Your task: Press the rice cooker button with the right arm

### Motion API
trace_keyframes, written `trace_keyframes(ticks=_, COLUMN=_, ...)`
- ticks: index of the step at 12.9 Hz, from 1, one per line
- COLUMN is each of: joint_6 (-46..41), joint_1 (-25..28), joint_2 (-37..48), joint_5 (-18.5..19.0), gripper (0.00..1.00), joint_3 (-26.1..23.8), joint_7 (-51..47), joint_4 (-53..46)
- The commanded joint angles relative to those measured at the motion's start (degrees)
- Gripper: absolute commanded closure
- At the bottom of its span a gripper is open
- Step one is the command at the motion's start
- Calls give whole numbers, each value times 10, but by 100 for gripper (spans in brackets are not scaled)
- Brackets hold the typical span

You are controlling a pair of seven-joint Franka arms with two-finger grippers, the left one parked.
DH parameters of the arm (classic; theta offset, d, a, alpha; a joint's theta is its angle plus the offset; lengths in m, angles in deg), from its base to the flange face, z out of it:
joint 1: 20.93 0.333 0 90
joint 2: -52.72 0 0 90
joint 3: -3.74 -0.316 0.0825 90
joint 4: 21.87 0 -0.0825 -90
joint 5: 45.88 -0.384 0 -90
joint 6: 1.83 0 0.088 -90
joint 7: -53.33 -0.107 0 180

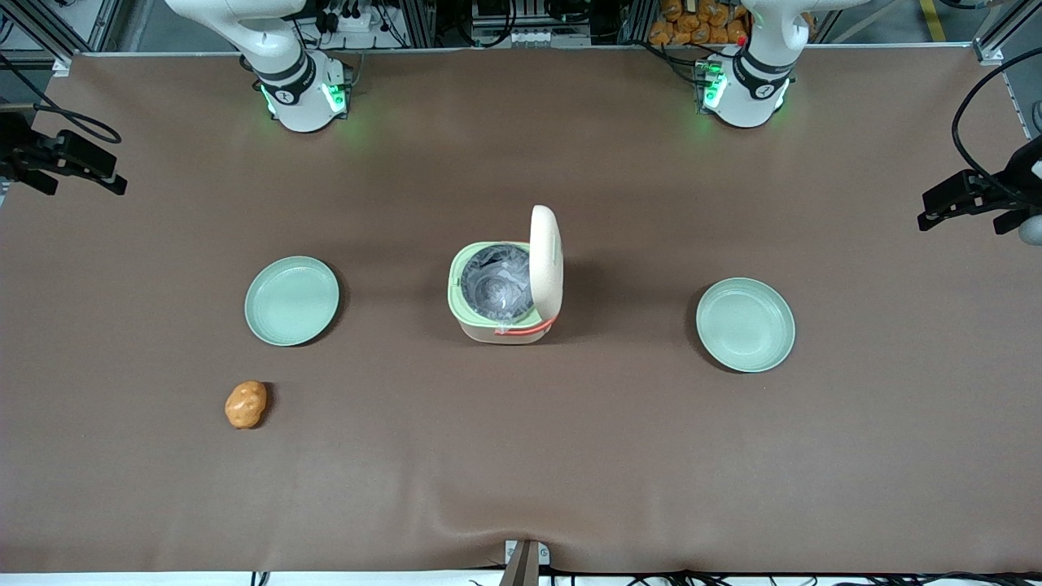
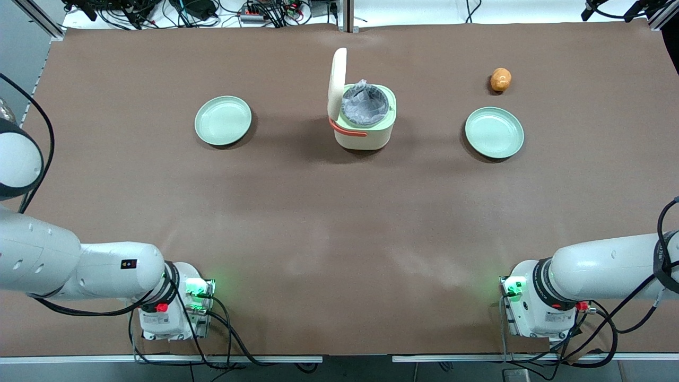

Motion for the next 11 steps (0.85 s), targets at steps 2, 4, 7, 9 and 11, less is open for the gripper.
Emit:
trace_keyframes(ticks=2, joint_6=8, joint_1=-5, joint_2=15, joint_5=13, gripper=0, joint_3=-8, joint_7=10, joint_4=8)
trace_keyframes(ticks=4, joint_6=8, joint_1=-4, joint_2=11, joint_5=14, gripper=0, joint_3=-8, joint_7=10, joint_4=5)
trace_keyframes(ticks=7, joint_6=8, joint_1=-6, joint_2=9, joint_5=13, gripper=0, joint_3=-8, joint_7=10, joint_4=2)
trace_keyframes(ticks=9, joint_6=8, joint_1=-5, joint_2=9, joint_5=13, gripper=0, joint_3=-8, joint_7=10, joint_4=2)
trace_keyframes(ticks=11, joint_6=8, joint_1=-5, joint_2=9, joint_5=12, gripper=0, joint_3=-8, joint_7=10, joint_4=2)
